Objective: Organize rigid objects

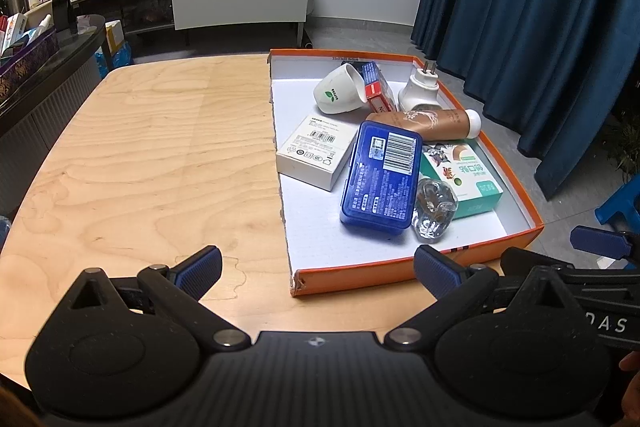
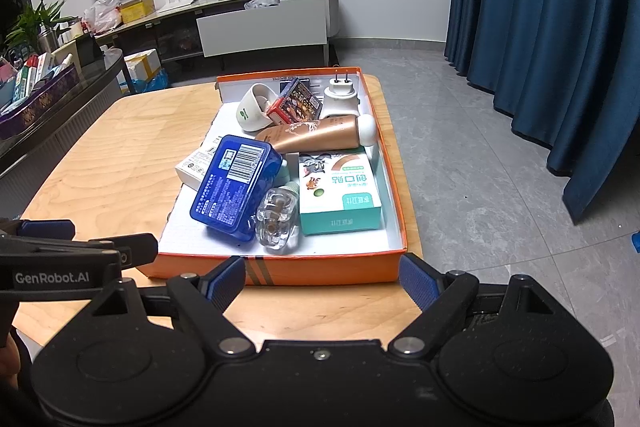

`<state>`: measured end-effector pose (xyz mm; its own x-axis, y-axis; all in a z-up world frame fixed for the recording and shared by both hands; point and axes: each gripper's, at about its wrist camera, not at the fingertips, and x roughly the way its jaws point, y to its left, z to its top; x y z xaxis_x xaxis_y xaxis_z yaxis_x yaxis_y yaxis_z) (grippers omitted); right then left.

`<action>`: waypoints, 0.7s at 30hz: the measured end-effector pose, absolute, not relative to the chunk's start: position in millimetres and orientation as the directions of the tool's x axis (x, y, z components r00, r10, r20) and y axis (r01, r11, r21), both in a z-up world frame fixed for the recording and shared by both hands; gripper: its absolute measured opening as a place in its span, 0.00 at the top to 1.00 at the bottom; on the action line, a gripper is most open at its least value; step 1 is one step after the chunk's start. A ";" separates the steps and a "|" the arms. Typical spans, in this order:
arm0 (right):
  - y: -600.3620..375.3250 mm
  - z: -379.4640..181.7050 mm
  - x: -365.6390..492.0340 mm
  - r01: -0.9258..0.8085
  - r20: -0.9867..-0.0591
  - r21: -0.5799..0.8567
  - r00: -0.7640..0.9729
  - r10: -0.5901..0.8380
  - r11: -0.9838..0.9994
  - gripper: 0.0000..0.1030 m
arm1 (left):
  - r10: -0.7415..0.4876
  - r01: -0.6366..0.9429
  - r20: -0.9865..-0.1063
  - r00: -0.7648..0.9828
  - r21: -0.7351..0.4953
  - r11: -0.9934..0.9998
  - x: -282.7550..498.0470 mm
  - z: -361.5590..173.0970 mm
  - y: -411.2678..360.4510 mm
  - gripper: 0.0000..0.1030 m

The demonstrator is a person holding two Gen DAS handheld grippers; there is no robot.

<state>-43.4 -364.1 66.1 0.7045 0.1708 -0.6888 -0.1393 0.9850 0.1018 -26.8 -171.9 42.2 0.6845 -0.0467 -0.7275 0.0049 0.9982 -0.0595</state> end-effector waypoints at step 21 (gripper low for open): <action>-362.7 65.1 -43.0 -0.141 -0.690 0.102 0.703 0.172 0.985 0.04 | -0.047 0.001 -0.703 0.710 -0.066 0.998 -28.0 42.9 -170.0 0.00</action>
